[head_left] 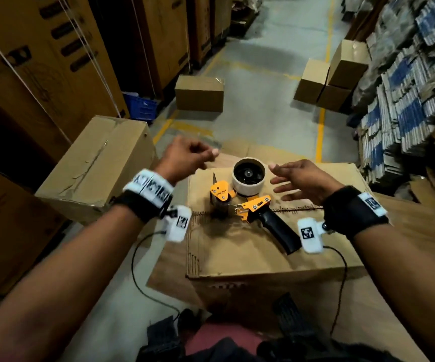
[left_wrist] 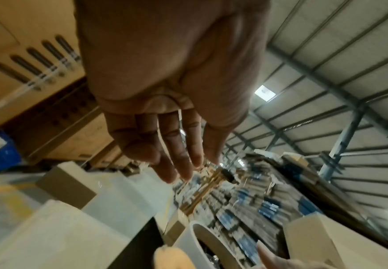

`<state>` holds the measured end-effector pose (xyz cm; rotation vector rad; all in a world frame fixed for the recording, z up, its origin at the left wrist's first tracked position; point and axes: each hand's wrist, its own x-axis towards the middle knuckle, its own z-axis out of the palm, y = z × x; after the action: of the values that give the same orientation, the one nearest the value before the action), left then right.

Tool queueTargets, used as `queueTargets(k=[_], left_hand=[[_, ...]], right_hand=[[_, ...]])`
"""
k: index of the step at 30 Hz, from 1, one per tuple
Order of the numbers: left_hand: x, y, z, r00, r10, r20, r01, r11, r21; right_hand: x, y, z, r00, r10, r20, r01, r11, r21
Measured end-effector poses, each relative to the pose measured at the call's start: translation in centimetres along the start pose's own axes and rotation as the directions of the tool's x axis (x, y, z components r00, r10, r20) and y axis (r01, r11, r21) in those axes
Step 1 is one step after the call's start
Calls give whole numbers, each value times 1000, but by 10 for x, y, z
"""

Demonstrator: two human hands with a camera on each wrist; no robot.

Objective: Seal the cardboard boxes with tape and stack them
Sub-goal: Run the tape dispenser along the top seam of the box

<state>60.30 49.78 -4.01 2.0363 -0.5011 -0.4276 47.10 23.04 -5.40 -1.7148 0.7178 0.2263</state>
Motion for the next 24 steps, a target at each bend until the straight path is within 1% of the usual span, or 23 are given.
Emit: queueTargets(k=[2, 3, 5, 6, 8, 10, 12, 15, 20, 22, 24], left_hand=[[34, 13, 15, 986, -81, 144, 75, 996, 46], [47, 15, 25, 969, -127, 214, 107, 989, 104], [68, 14, 42, 916, -237, 325, 168, 960, 225], [75, 11, 48, 887, -284, 365, 199, 947, 254], [85, 3, 53, 844, -334, 420, 258, 939, 228], [91, -3, 52, 817, -341, 466, 299, 940, 165], [93, -9, 51, 781, -343, 522, 348, 933, 92], [94, -15, 48, 730, -332, 598, 432, 901, -27], [93, -15, 40, 668, -291, 685, 465, 882, -79], [91, -16, 40, 665, -279, 692, 487, 865, -119], [89, -17, 44, 692, -260, 674, 484, 859, -166]], right_hand=[[16, -2, 5, 996, 78, 47, -80, 996, 41], [22, -1, 7, 990, 117, 77, -121, 991, 60], [30, -1, 8, 976, 176, 128, -189, 977, 101], [33, 0, 7, 969, 197, 149, -216, 969, 123], [34, 0, 6, 955, 228, 189, -260, 952, 161], [36, 2, 5, 948, 231, 219, -278, 936, 216], [37, 6, 5, 951, 201, 235, -265, 921, 285], [39, 14, 8, 965, 154, 214, -222, 911, 348], [40, 20, 6, 970, 133, 203, -210, 881, 423], [38, 19, 6, 971, 122, 206, -203, 878, 434], [37, 18, 8, 973, 113, 201, -192, 878, 439]])
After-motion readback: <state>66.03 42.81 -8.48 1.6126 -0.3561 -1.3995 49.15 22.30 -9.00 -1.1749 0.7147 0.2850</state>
